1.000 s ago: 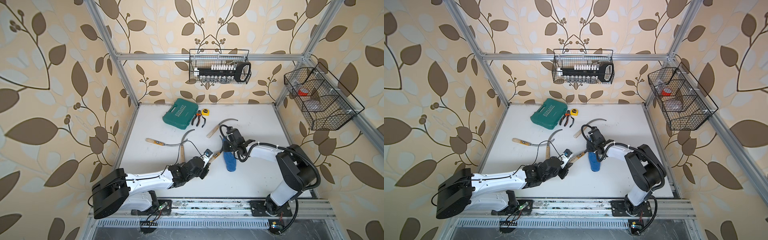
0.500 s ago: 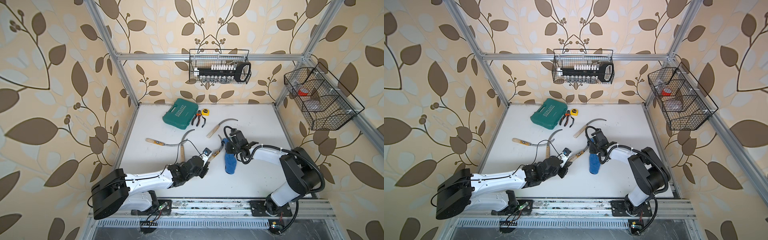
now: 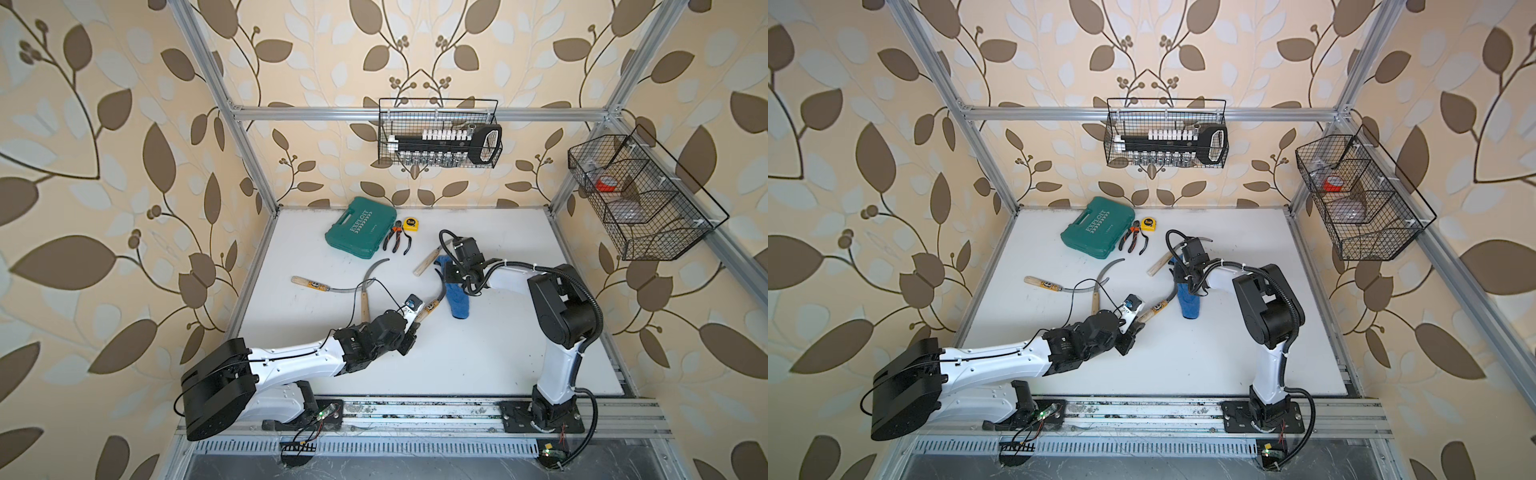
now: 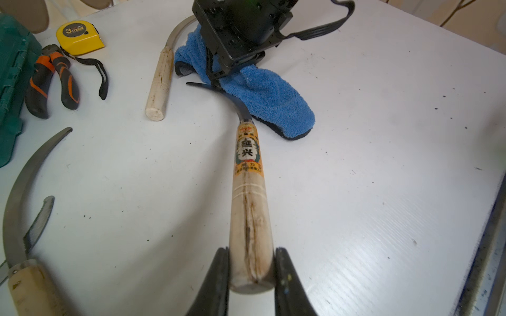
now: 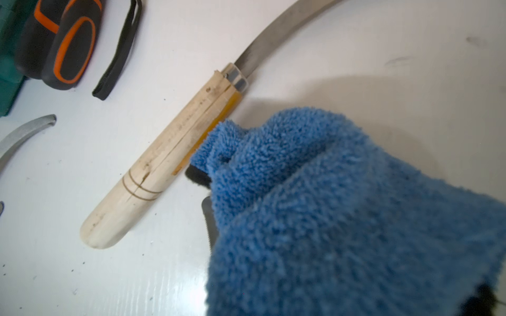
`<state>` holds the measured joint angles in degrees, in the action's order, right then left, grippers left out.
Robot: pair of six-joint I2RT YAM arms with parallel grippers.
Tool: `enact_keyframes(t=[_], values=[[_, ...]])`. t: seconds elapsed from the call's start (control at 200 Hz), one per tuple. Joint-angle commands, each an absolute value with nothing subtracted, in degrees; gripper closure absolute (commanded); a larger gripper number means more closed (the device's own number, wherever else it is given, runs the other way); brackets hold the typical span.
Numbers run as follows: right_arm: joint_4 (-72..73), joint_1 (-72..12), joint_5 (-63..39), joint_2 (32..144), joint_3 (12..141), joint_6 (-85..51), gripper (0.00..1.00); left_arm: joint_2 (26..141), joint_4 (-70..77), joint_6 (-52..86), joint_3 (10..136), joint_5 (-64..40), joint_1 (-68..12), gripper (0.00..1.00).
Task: Wipe small sickles with rags
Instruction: Wipe the small sickle.
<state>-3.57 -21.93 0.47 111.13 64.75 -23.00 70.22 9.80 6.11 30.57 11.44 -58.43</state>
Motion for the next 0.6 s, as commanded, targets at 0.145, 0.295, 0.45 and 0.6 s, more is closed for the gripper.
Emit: enact_keyframes(t=[0.145, 0.295, 0.45, 0.6], values=[[-4.48, -26.1, 0.53, 102.97, 55.06, -22.3, 1.0, 69.86, 11.95, 6.57, 31.55, 12.86, -58.54, 1.0], [-3.35, -29.42, 2.32, 97.38, 49.68, -23.7, 1.0, 70.14, 11.43, 6.86, 31.9, 13.56, -58.36, 1.0], [-4.11, -34.06, 4.25, 93.06, 47.55, -24.75, 1.0, 70.24, 11.38, 7.03, 31.99, 12.98, -58.36, 1.0], [-4.75, -37.23, 5.54, 91.29, 47.1, -26.18, 1.0, 70.22, 11.43, 7.09, 31.97, 12.58, -58.36, 1.0]])
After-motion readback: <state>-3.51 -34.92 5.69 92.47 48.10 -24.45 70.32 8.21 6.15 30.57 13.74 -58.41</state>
